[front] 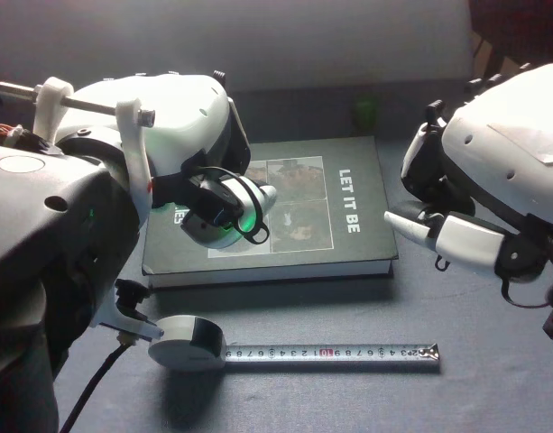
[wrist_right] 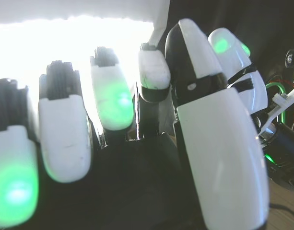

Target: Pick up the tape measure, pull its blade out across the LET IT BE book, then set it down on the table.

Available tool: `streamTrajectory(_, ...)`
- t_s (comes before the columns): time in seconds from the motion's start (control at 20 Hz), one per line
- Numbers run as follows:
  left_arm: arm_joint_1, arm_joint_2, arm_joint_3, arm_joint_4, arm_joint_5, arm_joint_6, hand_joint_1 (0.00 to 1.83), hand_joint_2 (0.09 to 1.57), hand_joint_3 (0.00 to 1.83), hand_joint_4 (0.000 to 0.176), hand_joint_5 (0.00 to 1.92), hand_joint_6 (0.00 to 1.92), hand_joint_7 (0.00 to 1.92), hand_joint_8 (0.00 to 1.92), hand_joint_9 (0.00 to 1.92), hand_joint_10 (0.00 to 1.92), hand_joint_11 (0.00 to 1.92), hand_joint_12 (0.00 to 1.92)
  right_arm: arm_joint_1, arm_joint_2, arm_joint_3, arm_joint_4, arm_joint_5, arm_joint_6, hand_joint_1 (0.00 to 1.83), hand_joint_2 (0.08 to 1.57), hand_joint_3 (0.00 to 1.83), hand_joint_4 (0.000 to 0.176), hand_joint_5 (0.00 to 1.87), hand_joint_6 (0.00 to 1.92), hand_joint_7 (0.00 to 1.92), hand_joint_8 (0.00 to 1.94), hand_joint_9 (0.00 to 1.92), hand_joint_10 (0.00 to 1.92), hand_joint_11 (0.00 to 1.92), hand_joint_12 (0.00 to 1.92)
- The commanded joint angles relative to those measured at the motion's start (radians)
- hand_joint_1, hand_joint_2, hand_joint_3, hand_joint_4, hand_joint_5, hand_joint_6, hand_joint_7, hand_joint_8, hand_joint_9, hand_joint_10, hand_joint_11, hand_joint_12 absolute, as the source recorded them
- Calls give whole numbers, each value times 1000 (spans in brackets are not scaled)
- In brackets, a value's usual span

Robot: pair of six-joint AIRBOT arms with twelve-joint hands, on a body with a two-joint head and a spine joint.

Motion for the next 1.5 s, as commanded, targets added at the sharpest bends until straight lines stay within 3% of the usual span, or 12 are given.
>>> streamTrajectory(0.0,-2,1,-1,89,-28,-4,88,1155,127,75,197,56,207,37,208,70,28,676,8,5,-5,-55,83,3,21,1017,201,83,62,75,57,45,27,58,0,316)
streamTrajectory(0.05,0,1,-1,89,-28,-4,88,1155,127,75,197,56,207,37,208,70,28,676,7,5,-5,-55,82,3,21,1017,201,83,62,75,57,45,27,58,0,316)
streamTrajectory(0.1,2,1,-2,88,-28,-7,70,1221,10,75,209,5,215,2,231,8,18,683,7,4,-5,-55,82,3,15,1109,18,82,92,5,80,2,49,3,0,292)
streamTrajectory(0.4,12,1,1,89,-28,-28,88,1220,0,69,236,8,247,8,244,7,38,692,4,8,-5,-56,79,5,17,1119,7,81,111,5,85,1,65,5,0,399)
streamTrajectory(0.65,6,1,8,88,3,-44,133,1157,0,39,241,1,243,0,275,3,58,662,-7,51,-5,-61,49,25,19,1127,4,80,140,6,111,2,109,11,0,489)
streamTrajectory(0.7,6,1,12,83,19,-44,218,1117,0,33,227,3,237,1,273,2,59,655,-9,61,-5,-61,42,32,19,1128,4,77,143,7,124,7,109,10,0,491)
streamTrajectory(0.85,5,5,25,79,54,-81,239,1106,0,31,224,2,236,1,273,1,60,652,-22,80,-4,-77,36,77,19,1128,4,76,144,7,127,8,109,10,0,492)
streamTrajectory(0.9,2,14,27,79,55,-102,564,972,0,0,235,2,247,2,257,0,48,637,-34,92,-4,-125,33,108,26,1125,1,72,165,10,148,7,111,6,0,510)
streamTrajectory(1.05,3,35,24,82,36,-109,715,928,0,0,284,7,314,10,319,12,68,646,-69,106,-4,-228,73,167,25,1125,1,71,159,5,146,4,111,5,0,512)
streamTrajectory(1.2,29,91,12,78,65,-121,836,962,10,0,291,6,340,13,351,16,96,654,-102,114,-4,-246,136,207,24,1127,1,72,154,2,156,7,112,5,0,514)
streamTrajectory(1.3,70,137,-5,89,87,-178,1001,956,1,0,306,3,383,6,384,7,131,651,-122,115,-2,-287,177,245,39,1124,0,72,163,5,164,6,123,7,0,521)
streamTrajectory(1.45,149,185,-34,110,89,-296,1050,967,1,0,350,4,438,5,431,6,175,646,-123,114,2,-301,186,260,57,1118,0,72,172,7,159,2,132,9,0,522)
